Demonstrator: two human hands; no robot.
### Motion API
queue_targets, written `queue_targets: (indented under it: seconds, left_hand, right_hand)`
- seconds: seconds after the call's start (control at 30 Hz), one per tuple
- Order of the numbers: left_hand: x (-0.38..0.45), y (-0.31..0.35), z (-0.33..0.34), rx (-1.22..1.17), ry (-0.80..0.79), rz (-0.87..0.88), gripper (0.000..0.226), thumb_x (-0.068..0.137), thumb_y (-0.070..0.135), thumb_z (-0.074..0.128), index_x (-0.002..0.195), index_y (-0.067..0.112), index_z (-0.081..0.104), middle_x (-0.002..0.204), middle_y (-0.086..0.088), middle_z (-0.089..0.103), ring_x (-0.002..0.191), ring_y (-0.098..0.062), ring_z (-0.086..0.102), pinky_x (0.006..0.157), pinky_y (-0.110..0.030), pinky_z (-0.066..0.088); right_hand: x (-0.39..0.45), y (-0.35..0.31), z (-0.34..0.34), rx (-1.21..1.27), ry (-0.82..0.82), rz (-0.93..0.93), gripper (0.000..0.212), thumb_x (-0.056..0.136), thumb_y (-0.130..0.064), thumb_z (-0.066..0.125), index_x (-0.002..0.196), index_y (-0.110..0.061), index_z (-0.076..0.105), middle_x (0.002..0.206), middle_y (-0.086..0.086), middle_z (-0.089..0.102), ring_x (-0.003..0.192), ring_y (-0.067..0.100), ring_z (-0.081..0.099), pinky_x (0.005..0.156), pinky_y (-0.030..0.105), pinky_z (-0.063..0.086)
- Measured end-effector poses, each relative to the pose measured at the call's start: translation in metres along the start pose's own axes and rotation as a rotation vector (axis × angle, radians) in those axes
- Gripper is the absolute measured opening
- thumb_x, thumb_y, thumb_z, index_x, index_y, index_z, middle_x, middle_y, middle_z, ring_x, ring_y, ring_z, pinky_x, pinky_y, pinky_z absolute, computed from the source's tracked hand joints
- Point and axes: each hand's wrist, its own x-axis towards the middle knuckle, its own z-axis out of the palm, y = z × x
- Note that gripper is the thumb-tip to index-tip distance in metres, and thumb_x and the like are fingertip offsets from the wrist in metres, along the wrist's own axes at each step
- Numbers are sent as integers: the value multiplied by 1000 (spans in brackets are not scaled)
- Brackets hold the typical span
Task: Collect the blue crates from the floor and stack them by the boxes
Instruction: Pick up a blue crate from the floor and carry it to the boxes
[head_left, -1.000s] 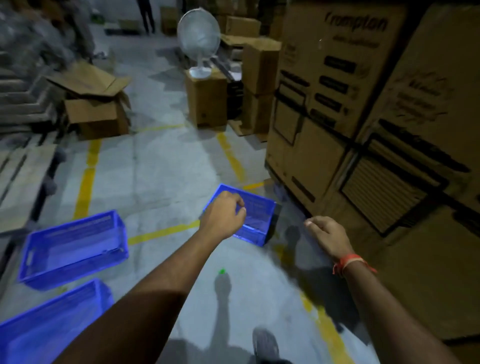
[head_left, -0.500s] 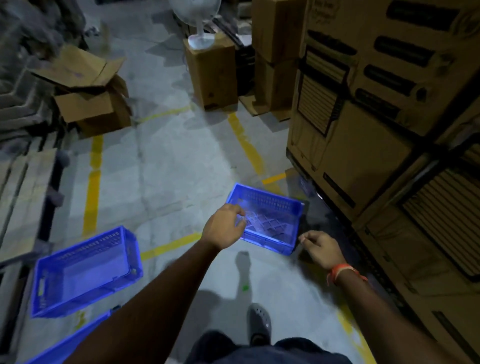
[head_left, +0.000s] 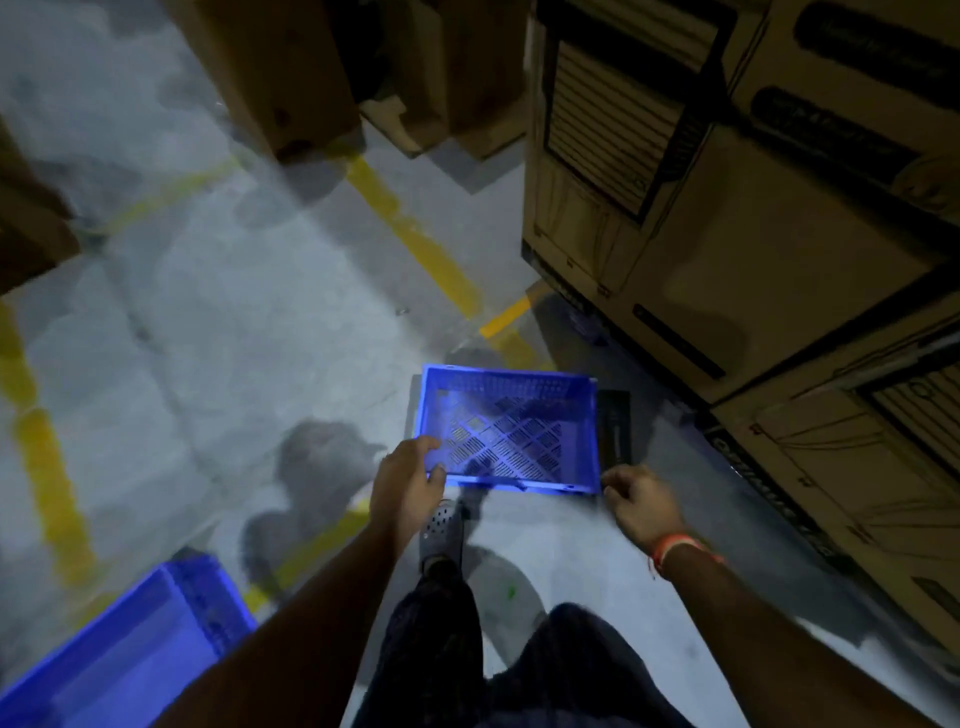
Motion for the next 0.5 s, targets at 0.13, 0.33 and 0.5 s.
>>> queue_targets:
  seconds: [0.13, 0.33, 0.5]
  left_hand:
    - [75, -32, 31, 107, -91, -17, 40, 84, 23, 62, 124, 22, 68, 107, -13, 74, 101, -34, 66, 93, -34, 49]
    - [164, -85, 111, 5, -141, -140, 49, 77, 31, 55, 120, 13, 69, 106, -17, 74, 99, -36, 68, 90, -36, 51]
    - [235, -148, 205, -2, -172, -348, 50, 82, 27, 63, 130, 13, 63, 131, -23, 56, 126, -35, 50, 108, -37, 39]
  right_hand:
    - [56, 0, 47, 4, -34, 84, 25, 83, -10, 66, 107, -14, 72, 113, 11, 67, 107, 30, 62, 95, 29, 43]
    - [156, 43, 125, 19, -57, 161, 31, 81, -13, 71, 111, -17, 71, 120, 6, 65, 110, 26, 61, 89, 20, 38]
    - [260, 113, 186, 68, -12, 228, 32, 81, -7, 69, 113, -10, 70, 121, 17, 60, 118, 33, 53, 104, 33, 39]
